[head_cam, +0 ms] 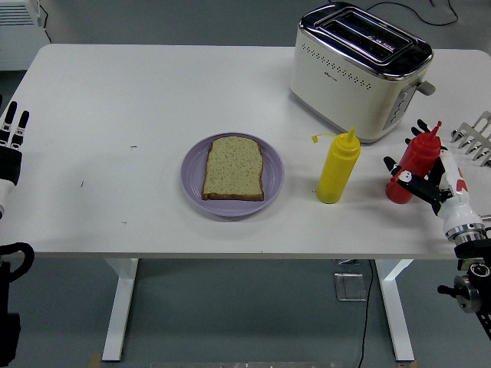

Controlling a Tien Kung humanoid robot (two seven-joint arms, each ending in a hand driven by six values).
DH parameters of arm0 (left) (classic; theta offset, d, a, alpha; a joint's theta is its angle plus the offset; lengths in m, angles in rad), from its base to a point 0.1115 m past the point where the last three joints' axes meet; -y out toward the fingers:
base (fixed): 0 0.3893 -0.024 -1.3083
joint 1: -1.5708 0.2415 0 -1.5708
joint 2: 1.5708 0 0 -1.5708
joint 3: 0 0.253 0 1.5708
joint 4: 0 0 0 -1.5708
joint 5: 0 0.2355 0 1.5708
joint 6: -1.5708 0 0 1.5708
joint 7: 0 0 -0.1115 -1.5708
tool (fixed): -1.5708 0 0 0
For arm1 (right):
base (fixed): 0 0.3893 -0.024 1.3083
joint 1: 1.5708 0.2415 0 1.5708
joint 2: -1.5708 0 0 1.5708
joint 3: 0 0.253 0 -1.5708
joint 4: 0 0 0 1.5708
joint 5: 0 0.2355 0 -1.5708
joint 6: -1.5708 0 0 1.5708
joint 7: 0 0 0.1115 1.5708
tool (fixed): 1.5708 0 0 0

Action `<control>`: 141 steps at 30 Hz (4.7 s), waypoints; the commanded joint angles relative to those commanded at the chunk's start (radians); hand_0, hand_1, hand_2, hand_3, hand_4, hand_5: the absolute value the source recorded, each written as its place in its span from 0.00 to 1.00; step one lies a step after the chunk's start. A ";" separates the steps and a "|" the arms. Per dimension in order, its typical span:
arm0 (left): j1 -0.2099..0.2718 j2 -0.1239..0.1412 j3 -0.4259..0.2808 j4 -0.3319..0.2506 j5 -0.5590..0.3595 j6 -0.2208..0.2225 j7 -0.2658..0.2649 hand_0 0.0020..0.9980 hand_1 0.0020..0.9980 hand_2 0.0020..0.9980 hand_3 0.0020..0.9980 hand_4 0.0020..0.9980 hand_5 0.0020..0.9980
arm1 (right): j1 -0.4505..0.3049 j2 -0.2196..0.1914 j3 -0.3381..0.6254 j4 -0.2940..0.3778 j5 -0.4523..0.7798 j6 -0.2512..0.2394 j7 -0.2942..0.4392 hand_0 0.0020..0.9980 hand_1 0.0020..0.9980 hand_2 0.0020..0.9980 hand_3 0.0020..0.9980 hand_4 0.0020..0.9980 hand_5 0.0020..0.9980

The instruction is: Pick up the cup,pour liquid into bread,place the cup on the desk

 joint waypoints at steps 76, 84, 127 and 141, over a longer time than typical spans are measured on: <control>0.003 0.000 -0.008 0.001 0.001 0.002 -0.003 0.79 0.74 0.75 0.70 0.51 0.99 | 0.462 -0.189 -0.157 0.201 -0.798 -0.300 -0.538 0.19 0.22 0.31 0.34 0.43 0.00; 0.005 -0.001 -0.009 0.002 0.001 0.002 -0.003 0.78 0.74 0.75 0.70 0.51 0.99 | 0.622 -0.173 -0.328 0.170 -1.056 -0.215 -0.608 0.20 0.23 0.32 0.35 0.41 0.00; 0.018 0.000 -0.006 0.002 0.000 0.002 -0.004 0.78 0.74 0.74 0.70 0.51 1.00 | 0.763 -0.100 -0.383 0.063 -1.234 -0.062 -0.665 0.20 0.24 0.33 0.37 0.42 0.00; 0.015 0.000 -0.012 0.002 0.000 0.002 -0.005 0.79 0.75 0.75 0.70 0.52 1.00 | 0.774 -0.076 -0.512 0.020 -1.234 -0.044 -0.701 0.20 0.24 0.33 0.37 0.40 0.02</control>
